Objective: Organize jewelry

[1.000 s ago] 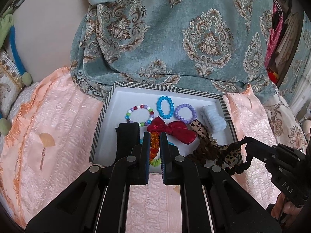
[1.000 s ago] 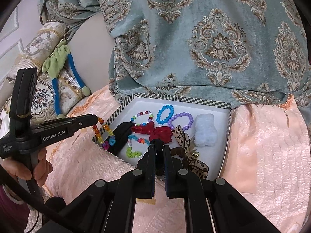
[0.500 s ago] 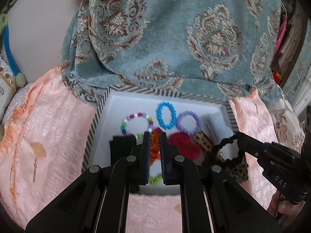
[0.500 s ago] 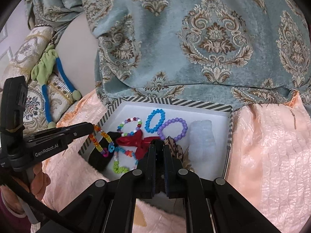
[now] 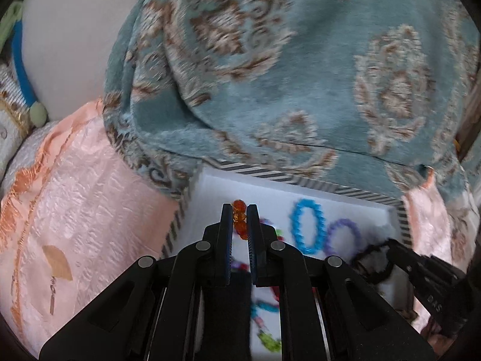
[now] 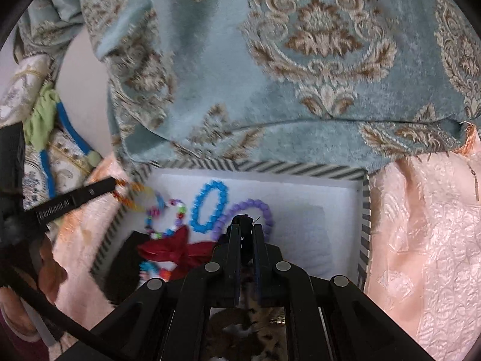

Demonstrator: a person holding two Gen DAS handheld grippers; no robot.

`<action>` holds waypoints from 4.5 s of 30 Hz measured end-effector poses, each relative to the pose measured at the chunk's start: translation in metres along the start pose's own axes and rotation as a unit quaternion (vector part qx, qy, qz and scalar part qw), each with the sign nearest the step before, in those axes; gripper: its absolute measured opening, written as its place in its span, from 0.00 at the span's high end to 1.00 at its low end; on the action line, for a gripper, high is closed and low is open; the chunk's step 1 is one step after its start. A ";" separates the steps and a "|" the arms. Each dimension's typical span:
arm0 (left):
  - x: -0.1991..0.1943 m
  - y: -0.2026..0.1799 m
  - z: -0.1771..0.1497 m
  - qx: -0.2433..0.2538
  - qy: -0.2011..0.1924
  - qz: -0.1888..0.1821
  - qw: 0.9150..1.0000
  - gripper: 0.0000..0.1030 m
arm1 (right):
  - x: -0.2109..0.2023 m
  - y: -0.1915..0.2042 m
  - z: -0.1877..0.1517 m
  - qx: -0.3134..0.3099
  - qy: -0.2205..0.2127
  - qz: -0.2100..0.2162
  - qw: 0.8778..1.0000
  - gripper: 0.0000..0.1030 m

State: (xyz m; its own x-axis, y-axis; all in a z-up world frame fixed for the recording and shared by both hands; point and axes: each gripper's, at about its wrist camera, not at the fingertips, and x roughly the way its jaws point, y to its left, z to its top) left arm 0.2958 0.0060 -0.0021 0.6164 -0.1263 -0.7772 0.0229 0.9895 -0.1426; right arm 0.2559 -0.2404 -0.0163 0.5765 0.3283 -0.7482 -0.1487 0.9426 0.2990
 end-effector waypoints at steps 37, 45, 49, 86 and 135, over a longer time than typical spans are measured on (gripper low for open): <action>-0.053 -0.013 -0.078 0.007 0.008 0.022 1.000 0.44 | -0.050 0.025 -0.064 -0.020 -0.021 -0.043 0.999 0.62; -0.087 -0.033 -0.099 0.028 -0.021 0.032 0.999 0.44 | -0.076 0.037 -0.078 -0.017 -0.042 -0.059 0.997 0.62; -0.102 -0.040 -0.107 0.030 -0.032 0.032 0.999 0.44 | -0.087 0.043 -0.083 -0.017 -0.050 -0.059 0.997 0.60; -0.169 -0.057 -0.138 0.031 -0.086 0.053 0.994 0.44 | -0.138 0.079 -0.100 -0.035 -0.085 -0.066 0.994 0.41; -0.167 -0.063 -0.143 0.038 -0.084 0.047 0.995 0.44 | -0.132 0.077 -0.105 -0.031 -0.070 -0.059 0.995 0.39</action>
State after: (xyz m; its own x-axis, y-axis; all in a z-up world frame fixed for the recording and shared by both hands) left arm 0.0784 -0.0449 0.0492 0.7416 -0.0261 -0.6703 0.0145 0.9996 -0.0230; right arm 0.0842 -0.2049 0.0431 0.6987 0.2076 -0.6846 -0.1196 0.9774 0.1743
